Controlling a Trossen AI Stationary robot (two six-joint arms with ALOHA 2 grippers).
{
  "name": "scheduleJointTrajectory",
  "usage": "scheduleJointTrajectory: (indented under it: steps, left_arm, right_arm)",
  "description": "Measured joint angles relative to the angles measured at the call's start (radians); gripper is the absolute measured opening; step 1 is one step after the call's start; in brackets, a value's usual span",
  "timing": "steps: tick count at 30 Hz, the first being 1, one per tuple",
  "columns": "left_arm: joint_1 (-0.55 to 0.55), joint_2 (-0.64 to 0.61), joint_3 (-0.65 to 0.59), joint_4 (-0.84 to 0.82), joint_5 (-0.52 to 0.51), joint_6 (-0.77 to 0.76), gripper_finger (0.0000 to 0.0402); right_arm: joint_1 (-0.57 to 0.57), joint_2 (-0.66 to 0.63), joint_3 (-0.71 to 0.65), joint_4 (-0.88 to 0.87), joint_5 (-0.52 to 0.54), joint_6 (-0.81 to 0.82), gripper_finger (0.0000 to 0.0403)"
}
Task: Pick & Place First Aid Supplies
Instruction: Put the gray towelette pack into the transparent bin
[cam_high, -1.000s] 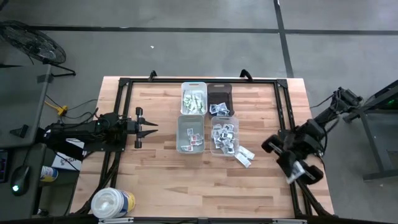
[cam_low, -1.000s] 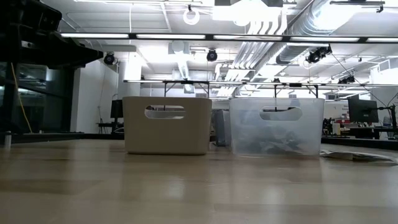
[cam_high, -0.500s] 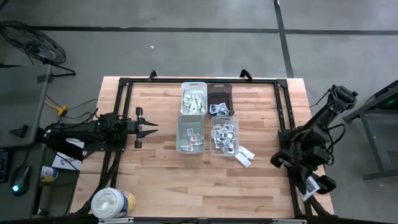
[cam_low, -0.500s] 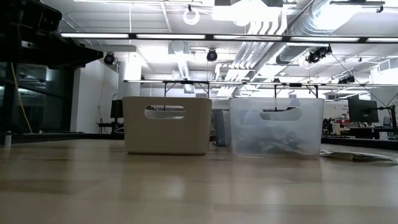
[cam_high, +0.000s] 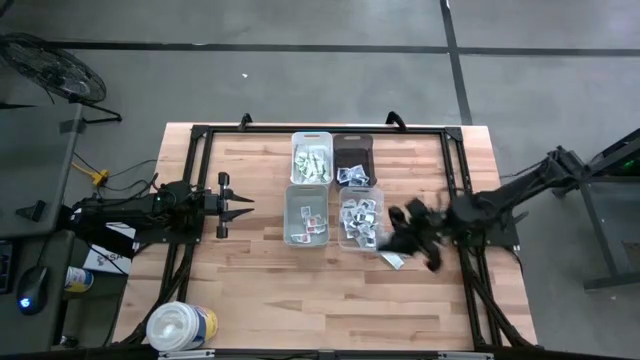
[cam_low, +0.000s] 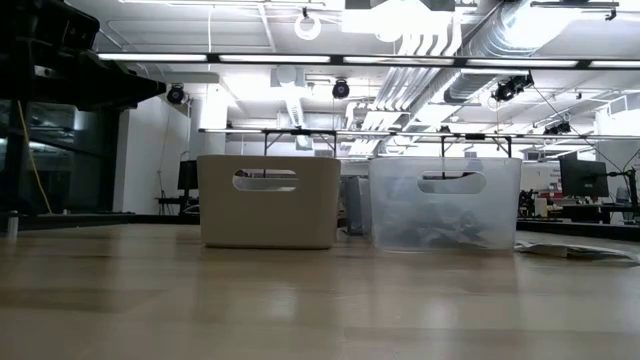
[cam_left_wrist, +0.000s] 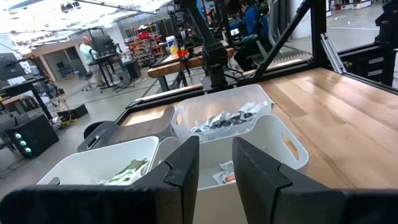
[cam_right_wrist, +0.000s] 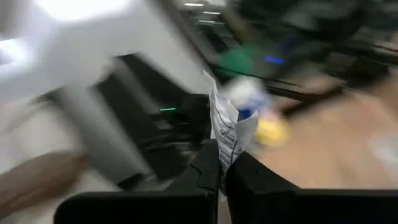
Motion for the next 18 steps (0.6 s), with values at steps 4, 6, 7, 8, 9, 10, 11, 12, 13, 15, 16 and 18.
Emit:
scheduleJointTrajectory:
  steps: [4, 6, 7, 8, 9, 10, 11, 12, 13, 15, 16, 18]
  left_arm:
    - [0.000, 0.000, 0.000, 0.000, 0.000, 0.000, 0.0096]
    - [0.000, 0.000, 0.000, 0.000, 0.000, 0.000, 0.0096]
    - [0.000, 0.000, 0.000, 0.000, 0.000, 0.000, 0.0096]
    - [0.000, 0.000, 0.000, 0.000, 0.000, 0.000, 0.0096]
    - [0.000, 0.000, 0.000, 0.000, 0.000, 0.000, 0.0096]
    - [0.000, 0.000, 0.000, 0.000, 0.000, 0.000, 0.0096]
    - [0.000, 0.000, 0.000, 0.000, 0.000, 0.000, 0.0096]
    - [0.000, 0.000, 0.000, 0.000, 0.000, 0.000, 0.0096]
    - [0.000, 0.000, 0.000, 0.000, 0.000, 0.000, 0.0096]
    - [0.000, 0.000, 0.000, 0.000, 0.000, 0.000, 0.0096]
    - [0.000, 0.000, 0.000, 0.000, 0.000, 0.000, 0.0096]
    - [0.000, 0.000, 0.000, 0.000, 0.000, 0.000, 0.0096]
  right_arm:
    - [-0.131, 0.002, 0.000, -0.185, 0.047, 0.137, 0.0001]
    - [-0.189, 0.007, 0.000, -0.259, 0.061, 0.194, 0.0001]
    - [-0.215, 0.008, 0.000, -0.293, 0.067, 0.223, 0.0001]
    - [-0.240, 0.008, 0.000, -0.319, 0.079, 0.252, 0.0001]
    - [-0.263, 0.011, 0.000, -0.339, 0.096, 0.283, 0.0001]
    - [-0.283, 0.011, 0.000, -0.360, 0.112, 0.312, 0.0001]
    - [-0.301, 0.011, 0.000, -0.389, 0.127, 0.338, 0.0001]
    - [-0.318, 0.015, 0.000, -0.419, 0.141, 0.361, 0.0001]
    - [-0.331, 0.022, 0.000, -0.448, 0.156, 0.384, 0.0001]
    - [-0.355, 0.035, 0.000, -0.515, 0.174, 0.435, 0.0001]
    - [-0.365, 0.046, 0.000, -0.547, 0.178, 0.458, 0.0002]
    - [-0.380, 0.073, 0.004, -0.604, 0.178, 0.496, 0.0003]
